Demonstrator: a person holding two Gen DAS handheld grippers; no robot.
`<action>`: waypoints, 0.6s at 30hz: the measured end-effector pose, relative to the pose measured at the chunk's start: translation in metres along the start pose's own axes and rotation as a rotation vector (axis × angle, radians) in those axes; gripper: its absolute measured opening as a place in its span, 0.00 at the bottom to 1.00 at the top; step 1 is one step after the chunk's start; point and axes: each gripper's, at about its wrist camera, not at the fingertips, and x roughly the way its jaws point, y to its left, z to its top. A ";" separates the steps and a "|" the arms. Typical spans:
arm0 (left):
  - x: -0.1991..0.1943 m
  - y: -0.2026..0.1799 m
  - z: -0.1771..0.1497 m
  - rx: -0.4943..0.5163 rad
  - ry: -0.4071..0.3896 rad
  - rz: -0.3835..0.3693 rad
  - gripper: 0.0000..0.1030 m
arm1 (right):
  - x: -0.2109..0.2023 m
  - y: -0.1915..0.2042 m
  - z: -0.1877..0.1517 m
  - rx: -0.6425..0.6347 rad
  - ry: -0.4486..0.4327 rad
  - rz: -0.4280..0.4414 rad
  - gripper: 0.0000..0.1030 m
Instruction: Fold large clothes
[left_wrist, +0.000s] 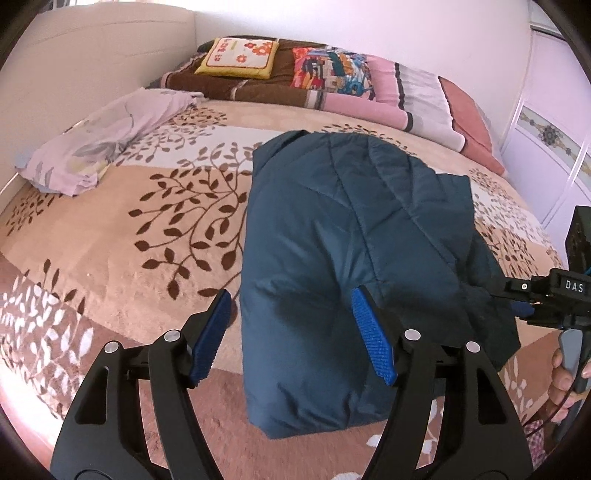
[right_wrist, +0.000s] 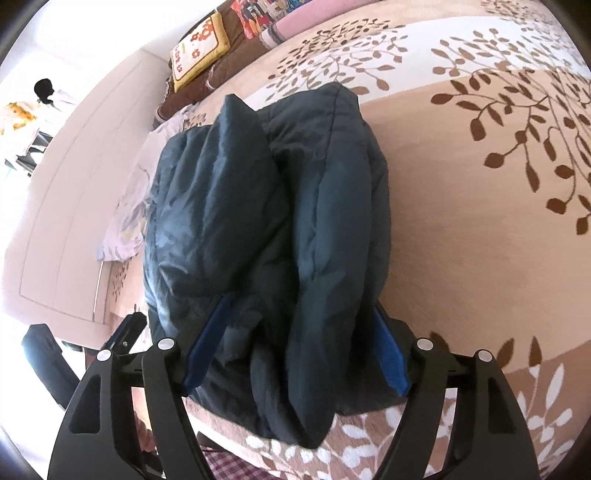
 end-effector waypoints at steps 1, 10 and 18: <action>-0.004 -0.001 -0.001 0.003 -0.002 0.001 0.65 | -0.004 0.002 -0.002 -0.009 -0.007 -0.004 0.71; -0.038 -0.013 -0.008 0.012 -0.024 0.018 0.65 | -0.055 0.030 -0.030 -0.200 -0.116 -0.066 0.73; -0.071 -0.022 -0.026 -0.024 -0.041 0.046 0.71 | -0.079 0.049 -0.080 -0.360 -0.188 -0.136 0.74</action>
